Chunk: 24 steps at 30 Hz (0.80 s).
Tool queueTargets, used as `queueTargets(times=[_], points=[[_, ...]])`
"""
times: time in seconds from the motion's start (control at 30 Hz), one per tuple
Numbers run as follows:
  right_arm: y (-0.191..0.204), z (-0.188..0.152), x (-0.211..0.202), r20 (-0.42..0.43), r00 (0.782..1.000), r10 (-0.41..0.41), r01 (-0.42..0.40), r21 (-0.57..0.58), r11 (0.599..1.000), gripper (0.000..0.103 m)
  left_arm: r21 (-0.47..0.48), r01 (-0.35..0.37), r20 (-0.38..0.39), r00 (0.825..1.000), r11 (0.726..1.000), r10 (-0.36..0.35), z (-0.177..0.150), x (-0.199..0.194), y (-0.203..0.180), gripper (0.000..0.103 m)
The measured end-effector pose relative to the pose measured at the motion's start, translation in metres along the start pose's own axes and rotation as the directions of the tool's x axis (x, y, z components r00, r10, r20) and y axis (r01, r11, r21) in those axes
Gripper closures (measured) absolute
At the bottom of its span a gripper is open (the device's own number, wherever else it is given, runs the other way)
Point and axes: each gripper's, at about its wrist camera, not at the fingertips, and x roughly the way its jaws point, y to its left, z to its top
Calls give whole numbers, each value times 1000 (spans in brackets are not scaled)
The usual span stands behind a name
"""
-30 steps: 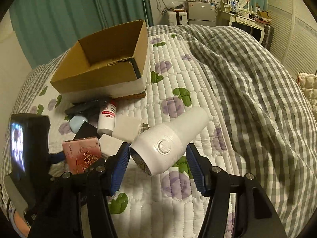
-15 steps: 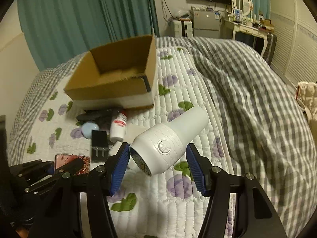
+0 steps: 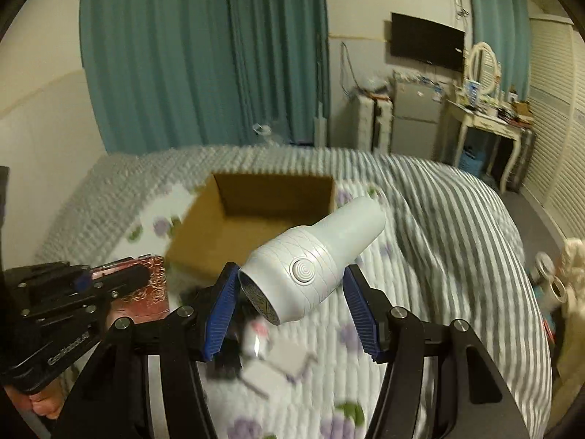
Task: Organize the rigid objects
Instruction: 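Carry the hair dryer and pink case into the cardboard box and release both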
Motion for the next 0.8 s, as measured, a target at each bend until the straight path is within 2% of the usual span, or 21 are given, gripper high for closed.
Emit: queueTargets(times=[0.13, 0.33, 0.53, 0.67, 0.8], points=[[3, 40, 35, 1, 998, 62, -62, -16, 998, 45, 0, -57, -6, 998, 998, 57, 31, 30, 14, 93], [6, 67, 105, -14, 995, 95, -96, -73, 993, 45, 21, -91, -22, 996, 996, 91, 50, 81, 24, 93], [7, 51, 167, -55, 995, 84, -92, -150, 984, 45, 8, -91, -65, 994, 996, 91, 44, 137, 36, 93], [3, 36, 189, -71, 994, 85, -97, -182, 979, 45, 44, -78, -58, 995, 996, 80, 38, 157, 32, 93], [4, 28, 193, -48, 995, 84, -92, -208, 974, 45, 70, -66, -64, 995, 995, 70, 35, 166, 27, 93]])
